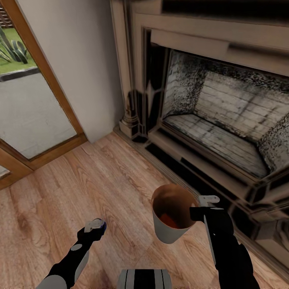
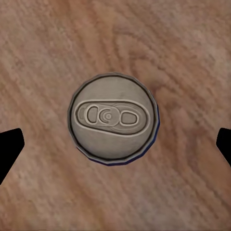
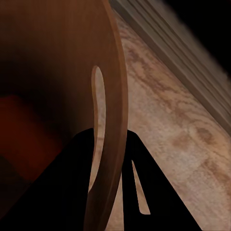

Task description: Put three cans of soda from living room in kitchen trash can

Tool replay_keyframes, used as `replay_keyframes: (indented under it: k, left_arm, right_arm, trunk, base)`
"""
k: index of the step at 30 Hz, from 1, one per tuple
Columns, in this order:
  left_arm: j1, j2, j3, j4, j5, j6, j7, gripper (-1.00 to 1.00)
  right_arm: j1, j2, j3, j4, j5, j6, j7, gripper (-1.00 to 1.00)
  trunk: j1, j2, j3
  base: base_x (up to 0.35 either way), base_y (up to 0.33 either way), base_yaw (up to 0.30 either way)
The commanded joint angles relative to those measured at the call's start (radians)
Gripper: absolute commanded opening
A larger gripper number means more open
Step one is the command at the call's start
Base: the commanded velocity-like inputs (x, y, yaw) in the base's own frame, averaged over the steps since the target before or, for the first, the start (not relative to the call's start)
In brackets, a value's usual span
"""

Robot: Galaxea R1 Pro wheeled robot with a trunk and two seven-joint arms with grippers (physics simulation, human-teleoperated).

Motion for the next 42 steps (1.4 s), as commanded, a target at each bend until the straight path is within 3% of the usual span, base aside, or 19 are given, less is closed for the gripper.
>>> replay_keyframes:
  k: [1, 20, 42]
  left_arm:
    - [0.000, 0.000, 0.000, 0.000, 0.000, 0.000, 0.000, 1.00]
    - [0.000, 0.006, 0.000, 0.000, 0.000, -0.001, 0.000, 1.00]
    - [0.000, 0.006, 0.000, 0.001, 0.001, 0.000, 0.000, 1.00]
  right_arm:
    - [0.000, 0.000, 0.000, 0.000, -0.017, 0.001, 0.003, -1.00]
    - [0.000, 0.001, 0.001, 0.000, -0.017, 0.001, 0.003, -1.00]
    - [0.000, 0.001, 0.001, 0.000, -0.017, 0.001, 0.003, -1.00]
  trunk:
    - [0.000, 0.000, -0.002]
    - [0.000, 0.000, -0.008]
    - [0.000, 0.000, -0.042]
  base:
    - [0.000, 0.000, 0.000]
    - [0.105, 0.000, 0.000]
    - [0.000, 0.000, 0.000]
